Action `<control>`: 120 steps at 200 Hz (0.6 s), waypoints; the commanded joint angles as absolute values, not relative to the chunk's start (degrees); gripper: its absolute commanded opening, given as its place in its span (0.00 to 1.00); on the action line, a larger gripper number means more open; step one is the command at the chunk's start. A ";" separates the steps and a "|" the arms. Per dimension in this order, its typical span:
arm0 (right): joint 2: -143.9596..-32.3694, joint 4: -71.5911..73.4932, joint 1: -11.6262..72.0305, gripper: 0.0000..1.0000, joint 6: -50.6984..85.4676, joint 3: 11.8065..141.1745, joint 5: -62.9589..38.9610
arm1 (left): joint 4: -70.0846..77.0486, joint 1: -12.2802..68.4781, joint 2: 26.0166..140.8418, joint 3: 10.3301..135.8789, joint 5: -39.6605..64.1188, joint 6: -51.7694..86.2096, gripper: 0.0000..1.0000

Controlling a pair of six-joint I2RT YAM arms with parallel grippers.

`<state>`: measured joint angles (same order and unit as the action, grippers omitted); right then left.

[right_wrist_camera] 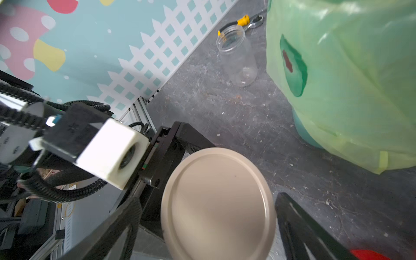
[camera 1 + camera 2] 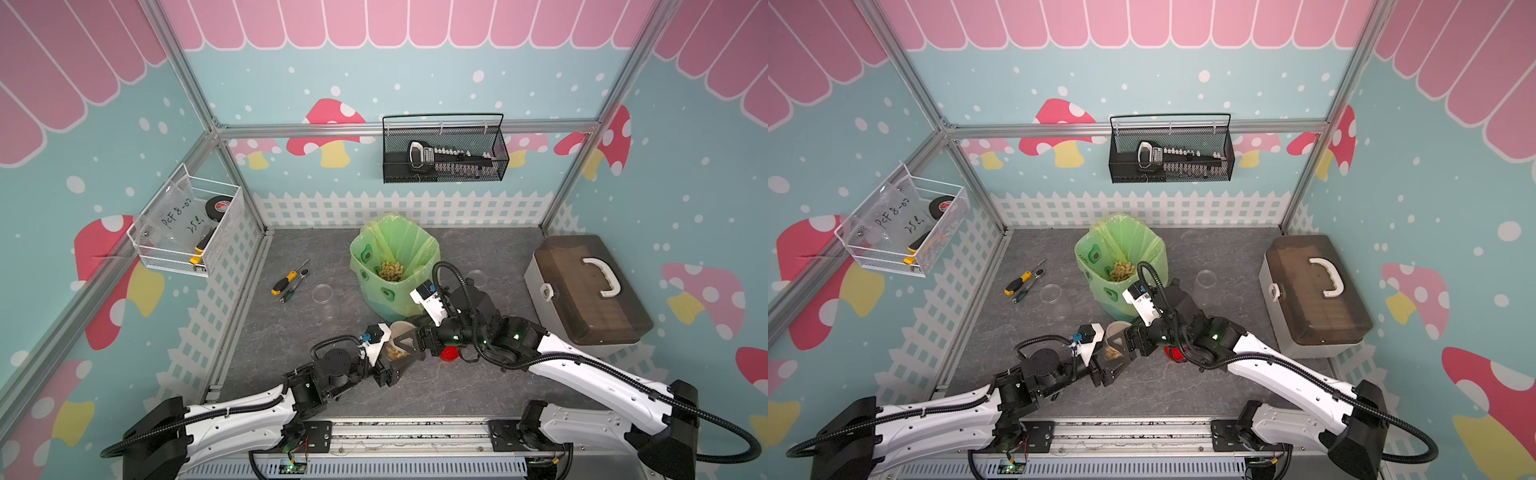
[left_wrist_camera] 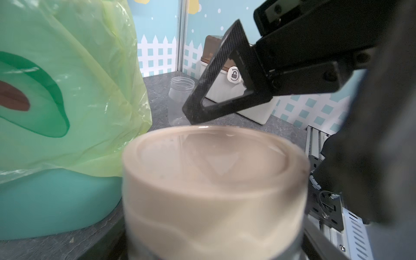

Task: Empty moldy peanuts from jars
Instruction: Pick up the jar from the center of the board, then unscrew the lid from the jar.

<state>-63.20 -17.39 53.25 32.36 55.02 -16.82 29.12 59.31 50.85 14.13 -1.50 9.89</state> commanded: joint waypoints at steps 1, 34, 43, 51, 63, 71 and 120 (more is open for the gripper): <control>-62.19 -11.56 53.75 0.93 34.47 53.20 -14.07 | 30.92 58.80 49.89 16.61 -2.22 10.73 0.52; -62.30 -11.16 54.73 0.95 34.96 52.48 -9.58 | 30.45 58.69 50.25 17.47 -3.17 10.63 0.52; -62.37 -10.99 55.05 0.95 35.06 52.40 -8.81 | 30.32 58.70 50.34 17.74 -3.51 10.57 0.52; -62.57 -10.90 55.22 0.95 35.20 52.38 -8.21 | 30.32 58.70 50.36 17.84 -3.55 10.55 0.52; -63.05 -10.56 55.46 0.95 35.24 52.47 -7.62 | 30.39 58.64 50.45 18.07 -3.77 10.63 0.52; -63.48 -10.33 55.61 0.95 35.33 52.47 -7.71 | 30.24 58.67 50.57 18.32 -3.76 10.63 0.52; -64.95 -8.17 56.24 0.78 35.85 52.48 -8.23 | 29.62 58.60 50.45 18.72 -4.27 10.72 0.52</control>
<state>-64.66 -10.50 55.61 35.09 52.97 -9.08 28.03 58.98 50.89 16.34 -3.18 10.07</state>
